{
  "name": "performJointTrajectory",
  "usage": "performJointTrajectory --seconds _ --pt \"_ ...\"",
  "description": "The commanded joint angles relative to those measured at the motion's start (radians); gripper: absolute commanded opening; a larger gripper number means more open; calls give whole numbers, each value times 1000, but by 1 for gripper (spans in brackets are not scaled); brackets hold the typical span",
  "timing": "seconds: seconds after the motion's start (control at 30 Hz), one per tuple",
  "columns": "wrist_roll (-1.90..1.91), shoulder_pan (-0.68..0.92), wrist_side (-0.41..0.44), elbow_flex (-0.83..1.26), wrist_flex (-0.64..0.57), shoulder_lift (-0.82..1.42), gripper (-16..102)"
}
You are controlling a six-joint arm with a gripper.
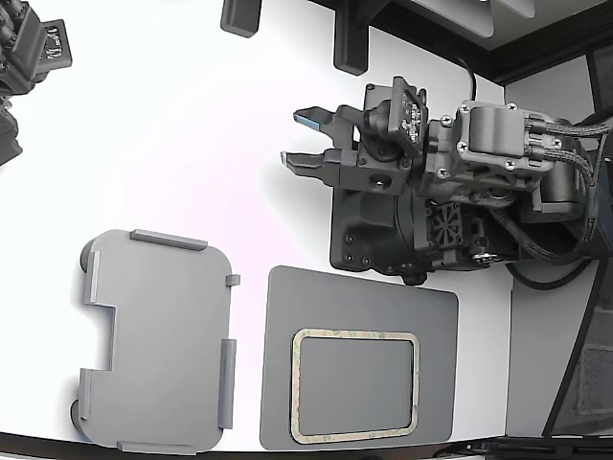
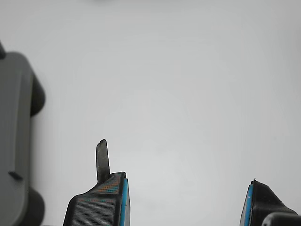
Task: Move top rectangular frame to the holder.
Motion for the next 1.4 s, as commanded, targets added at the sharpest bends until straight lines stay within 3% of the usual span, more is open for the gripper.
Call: performJointTrajectory --seconds 0.0,0.37,0.7,0.97,1.17,1.37 --pt "-84 6 12 15 -282 21 100" --pt "-104 17 -9 -29 -267 3 100" --pt "78 291 126 -462 92 -350 100" --pt "342 495 106 -715 380 -643 100" --pt "624 726 207 -793 502 -808 100" --pt "801 874 187 -808 545 -914 100"
